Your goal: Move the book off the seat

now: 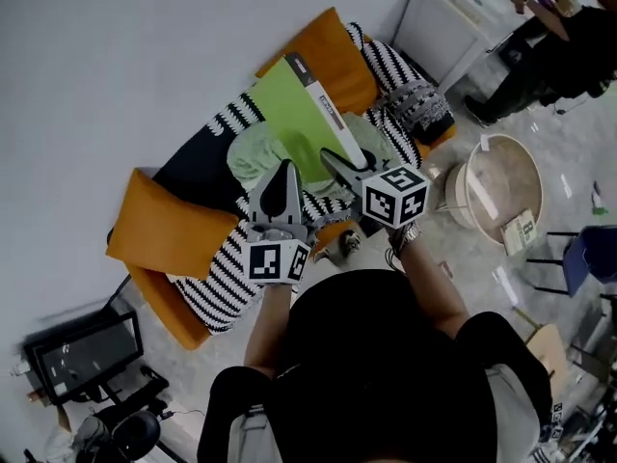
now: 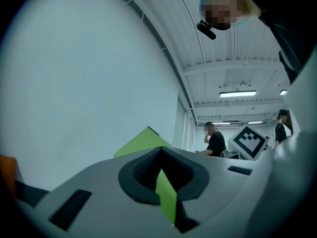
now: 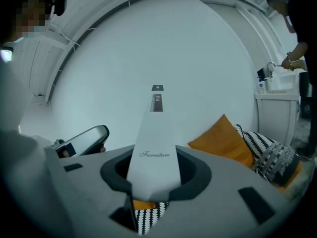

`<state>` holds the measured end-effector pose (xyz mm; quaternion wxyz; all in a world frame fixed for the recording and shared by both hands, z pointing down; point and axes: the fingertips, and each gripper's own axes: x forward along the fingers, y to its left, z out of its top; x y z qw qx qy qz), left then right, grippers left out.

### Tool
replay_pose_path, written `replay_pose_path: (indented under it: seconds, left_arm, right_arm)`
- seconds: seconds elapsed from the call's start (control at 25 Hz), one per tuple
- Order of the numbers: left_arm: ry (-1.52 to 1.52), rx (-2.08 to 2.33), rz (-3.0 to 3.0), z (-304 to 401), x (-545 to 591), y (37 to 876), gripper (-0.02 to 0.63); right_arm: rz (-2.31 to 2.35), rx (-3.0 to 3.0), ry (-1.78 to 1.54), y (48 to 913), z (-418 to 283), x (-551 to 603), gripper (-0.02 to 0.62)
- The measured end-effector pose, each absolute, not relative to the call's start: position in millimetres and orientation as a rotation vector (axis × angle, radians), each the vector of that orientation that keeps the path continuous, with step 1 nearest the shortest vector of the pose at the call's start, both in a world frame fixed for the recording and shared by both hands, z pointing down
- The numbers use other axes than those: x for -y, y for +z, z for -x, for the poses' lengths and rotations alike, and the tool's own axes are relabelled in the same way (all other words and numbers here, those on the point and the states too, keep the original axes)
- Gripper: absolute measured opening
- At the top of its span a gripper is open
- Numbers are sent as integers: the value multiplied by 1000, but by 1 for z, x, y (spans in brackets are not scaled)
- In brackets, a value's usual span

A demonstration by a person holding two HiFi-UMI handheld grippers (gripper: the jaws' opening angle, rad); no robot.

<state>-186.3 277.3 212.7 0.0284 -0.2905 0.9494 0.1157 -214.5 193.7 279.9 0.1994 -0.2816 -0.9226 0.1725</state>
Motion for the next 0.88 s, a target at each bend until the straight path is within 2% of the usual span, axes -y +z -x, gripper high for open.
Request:
replay_pose_path:
  seconds: [0.4, 0.88]
  left_arm:
    - [398, -2813, 1316, 187, -226, 221, 9]
    - [370, -2564, 1816, 121, -119, 215, 9]
  right_arm:
    - [362, 2698, 585, 286, 180, -125, 147]
    - [-125, 2788, 678, 286, 84, -20, 147]
